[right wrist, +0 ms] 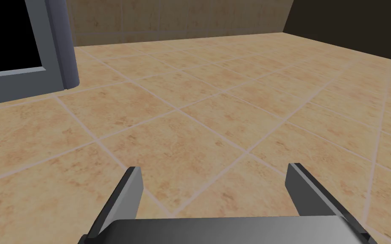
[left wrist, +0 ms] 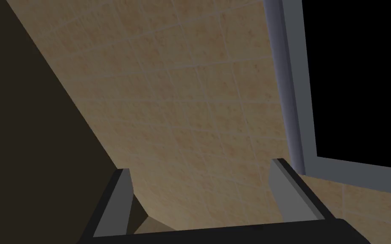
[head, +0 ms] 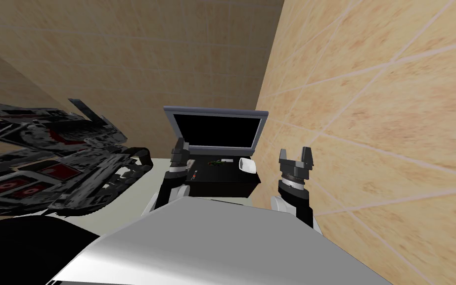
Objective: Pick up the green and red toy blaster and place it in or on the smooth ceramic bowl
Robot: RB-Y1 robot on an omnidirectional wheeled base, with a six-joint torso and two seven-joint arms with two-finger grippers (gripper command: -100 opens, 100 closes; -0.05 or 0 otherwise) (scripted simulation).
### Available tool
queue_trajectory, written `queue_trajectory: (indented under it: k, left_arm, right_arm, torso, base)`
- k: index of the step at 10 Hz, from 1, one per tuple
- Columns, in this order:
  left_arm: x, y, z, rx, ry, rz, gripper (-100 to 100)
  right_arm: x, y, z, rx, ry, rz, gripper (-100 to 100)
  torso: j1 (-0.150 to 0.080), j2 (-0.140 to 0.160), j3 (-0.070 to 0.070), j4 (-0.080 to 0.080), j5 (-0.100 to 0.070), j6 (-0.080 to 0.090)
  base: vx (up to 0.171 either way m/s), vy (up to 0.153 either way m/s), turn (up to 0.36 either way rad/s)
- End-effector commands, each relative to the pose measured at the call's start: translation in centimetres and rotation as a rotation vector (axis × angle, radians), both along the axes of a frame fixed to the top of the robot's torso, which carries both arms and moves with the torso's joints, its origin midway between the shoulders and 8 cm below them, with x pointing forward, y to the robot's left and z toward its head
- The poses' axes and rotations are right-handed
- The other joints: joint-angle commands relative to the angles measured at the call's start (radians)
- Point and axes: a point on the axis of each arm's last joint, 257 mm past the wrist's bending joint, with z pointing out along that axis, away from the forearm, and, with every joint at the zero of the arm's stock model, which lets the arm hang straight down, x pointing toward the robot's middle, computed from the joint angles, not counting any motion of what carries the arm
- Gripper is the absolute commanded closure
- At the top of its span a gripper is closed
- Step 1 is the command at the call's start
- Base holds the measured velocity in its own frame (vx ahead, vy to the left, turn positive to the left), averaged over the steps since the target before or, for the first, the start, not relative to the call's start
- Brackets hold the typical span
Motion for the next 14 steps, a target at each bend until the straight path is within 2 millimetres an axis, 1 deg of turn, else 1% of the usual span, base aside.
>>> queue_trajectory:
  k: [1,3,6,10,11,12,13,14]
  left_arm:
    - [0.4,-0.2,-0.2,0.011,0.012,-0.023,-100]
    - [1.5,-0.2,-0.8,0.011,0.037,-0.060,-100]
    - [3.9,0.3,-2.2,-0.039,0.092,-0.119,-100]
    - [8.2,1.8,-5.0,-0.193,0.184,-0.192,-100]
    - [8.5,1.8,-5.4,-0.196,0.197,-0.190,-100]
    - [9.8,2.2,-6.3,-0.246,0.226,-0.207,-100]
    - [9.8,2.2,-6.4,-0.247,0.229,-0.206,-100]
    - [11.2,2.6,-7.6,-0.300,0.264,-0.221,-100]
  right_arm:
    - [0.0,0.0,0.0,0.000,0.000,0.000,0]
    - [0.0,0.0,0.0,0.000,0.000,0.000,0]
    - [0.0,0.0,0.0,0.000,0.000,0.000,0]
    - [0.0,0.0,0.0,0.000,0.000,0.000,0]
    - [0.0,0.0,0.0,0.000,0.000,0.000,0]
    - [0.0,0.0,0.0,0.000,0.000,0.000,0]
    - [0.0,0.0,0.0,0.000,0.000,0.000,0]
    - [0.0,0.0,0.0,0.000,0.000,0.000,0]
  torso:
    - [0.000,0.000,0.000,0.000,0.000,0.000]
    - [0.000,0.000,0.000,0.000,0.000,0.000]
    - [-0.001,0.000,0.000,0.000,0.000,0.000]
    - [-0.001,0.000,0.000,0.000,0.000,0.000]
    - [-0.001,0.000,0.000,0.000,0.000,0.000]
    - [-0.001,0.000,0.000,0.000,0.000,0.000]
    - [-0.001,0.000,0.000,0.000,0.000,0.000]
    - [0.000,0.000,0.000,0.000,0.000,0.000]
  base:
    - [-0.003,-0.006,-0.049]
    - [-0.007,-0.010,-0.084]
    - [-0.005,-0.014,-0.132]
    - [-0.010,-0.019,-0.181]
    - [-0.005,-0.008,-0.079]
    - [-0.007,-0.010,-0.158]
    - [-0.007,-0.005,-0.064]
    - [-0.008,-0.008,-0.114]
